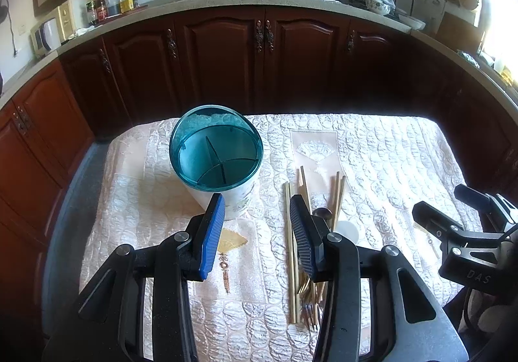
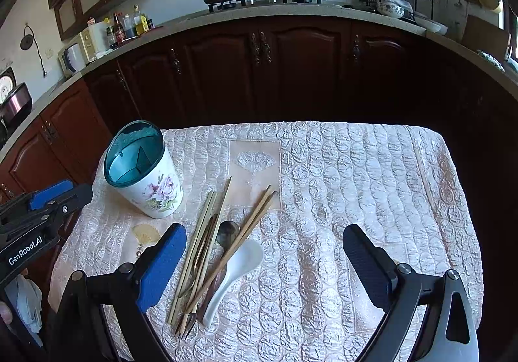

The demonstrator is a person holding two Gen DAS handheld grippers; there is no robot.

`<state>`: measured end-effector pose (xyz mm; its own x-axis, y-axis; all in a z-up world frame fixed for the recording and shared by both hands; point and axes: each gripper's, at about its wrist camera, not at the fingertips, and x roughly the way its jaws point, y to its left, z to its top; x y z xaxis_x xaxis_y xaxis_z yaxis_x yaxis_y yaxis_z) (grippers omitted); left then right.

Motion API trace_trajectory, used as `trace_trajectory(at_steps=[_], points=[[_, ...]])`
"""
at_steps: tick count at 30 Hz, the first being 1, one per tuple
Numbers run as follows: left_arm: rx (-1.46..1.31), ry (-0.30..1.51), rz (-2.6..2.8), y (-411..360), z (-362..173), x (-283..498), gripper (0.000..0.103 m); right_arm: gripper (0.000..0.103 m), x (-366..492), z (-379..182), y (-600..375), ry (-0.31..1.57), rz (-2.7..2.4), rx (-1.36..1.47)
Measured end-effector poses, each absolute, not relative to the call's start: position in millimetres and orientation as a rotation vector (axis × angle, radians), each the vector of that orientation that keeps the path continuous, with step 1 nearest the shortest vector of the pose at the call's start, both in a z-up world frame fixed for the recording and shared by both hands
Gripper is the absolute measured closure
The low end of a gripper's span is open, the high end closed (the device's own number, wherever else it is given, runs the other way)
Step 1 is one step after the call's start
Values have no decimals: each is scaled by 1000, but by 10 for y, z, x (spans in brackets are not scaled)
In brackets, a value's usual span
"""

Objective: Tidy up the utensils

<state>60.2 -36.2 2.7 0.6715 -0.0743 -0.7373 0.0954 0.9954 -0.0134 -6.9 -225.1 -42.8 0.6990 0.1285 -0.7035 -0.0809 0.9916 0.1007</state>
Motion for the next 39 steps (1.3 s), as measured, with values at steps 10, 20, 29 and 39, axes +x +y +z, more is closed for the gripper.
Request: trace_trajectory(at_steps=[10, 20, 29, 39], points=[[13, 865, -125, -354, -115, 654, 62, 6, 11, -636, -2288, 816, 134, 69], [-9, 970, -214, -401, -596, 821, 62, 30, 370, -1240, -2361, 929, 206, 122], [39, 1051, -250, -599, -1090, 1023, 63, 47, 810, -1546, -2381, 1000, 259, 224], [25, 1136, -228, -675, -1512, 1333, 76, 63, 1273, -1695, -2268, 1035, 275, 235]])
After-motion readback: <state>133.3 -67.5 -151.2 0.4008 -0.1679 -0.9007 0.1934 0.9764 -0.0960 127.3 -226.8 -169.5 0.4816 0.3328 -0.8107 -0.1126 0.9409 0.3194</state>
